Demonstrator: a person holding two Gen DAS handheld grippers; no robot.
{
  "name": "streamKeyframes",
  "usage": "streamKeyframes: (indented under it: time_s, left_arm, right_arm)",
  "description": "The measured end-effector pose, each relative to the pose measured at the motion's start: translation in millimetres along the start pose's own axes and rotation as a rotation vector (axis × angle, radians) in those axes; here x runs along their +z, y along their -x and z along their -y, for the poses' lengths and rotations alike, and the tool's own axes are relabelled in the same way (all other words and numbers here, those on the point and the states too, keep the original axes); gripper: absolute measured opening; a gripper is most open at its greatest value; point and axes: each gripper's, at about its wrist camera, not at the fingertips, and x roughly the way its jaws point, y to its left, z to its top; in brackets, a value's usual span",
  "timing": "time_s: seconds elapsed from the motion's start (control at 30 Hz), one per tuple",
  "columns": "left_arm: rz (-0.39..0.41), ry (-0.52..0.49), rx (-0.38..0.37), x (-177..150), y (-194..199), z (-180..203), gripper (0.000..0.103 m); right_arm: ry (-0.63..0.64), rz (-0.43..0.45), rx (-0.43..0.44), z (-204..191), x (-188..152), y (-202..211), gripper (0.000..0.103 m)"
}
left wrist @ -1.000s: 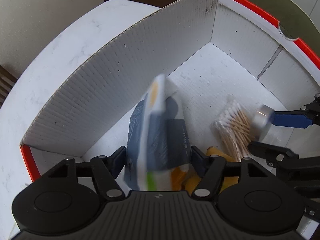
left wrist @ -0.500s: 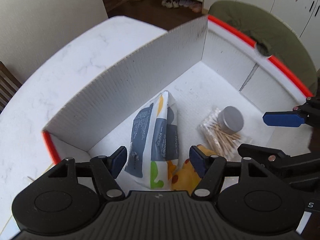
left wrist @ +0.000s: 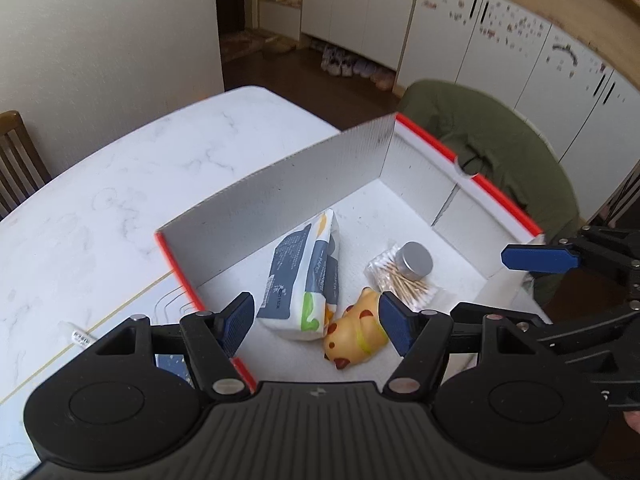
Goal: Organize objects
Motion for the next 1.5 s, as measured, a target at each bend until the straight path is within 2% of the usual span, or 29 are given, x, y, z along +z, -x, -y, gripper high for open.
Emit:
streamKeyframes:
  time_s: [0.53,0.63,1.03,1.1,1.17,1.3,1.5]
  left_arm:
    - [0.126,0.073,-0.033,-66.4,84.4,-52.9,0.073]
    - [0.146,0.099,-0.027,-83.2,99.1,-68.0,0.080]
    - [0.172,0.186,-0.010,-148.4,135.1,-130.0,0.084]
    - [0.167,0.194,-0.003,-158.3,136.9,-138.8,0.088]
    - [0.167,0.204,0.011,-168.0,138.7,-146.5,0.097]
    - [0.154,0.239,0.036,-186.5,139.0,-162.8,0.099]
    - [0.141,0.255,0.112,-215.2,131.1,-181.7,0.102]
  right_arm:
    - [0.031,0.094,0.020,-79.0,-15.7,30.6,0.093]
    - [0.040,0.111,0.029,-98.9,-21.2,32.9,0.099]
    - [0.053,0.092,0.057,-167.9,-41.5,23.5,0.101]
    - [0.056,0.084,0.060,-177.8,-44.4,20.3,0.101]
    - [0.060,0.076,0.061,-186.0,-47.0,17.2,0.101]
    - [0.113,0.064,0.085,-204.5,-53.6,10.4,0.101]
    - [0.199,0.037,0.078,-228.6,-67.1,-2.2,0.101]
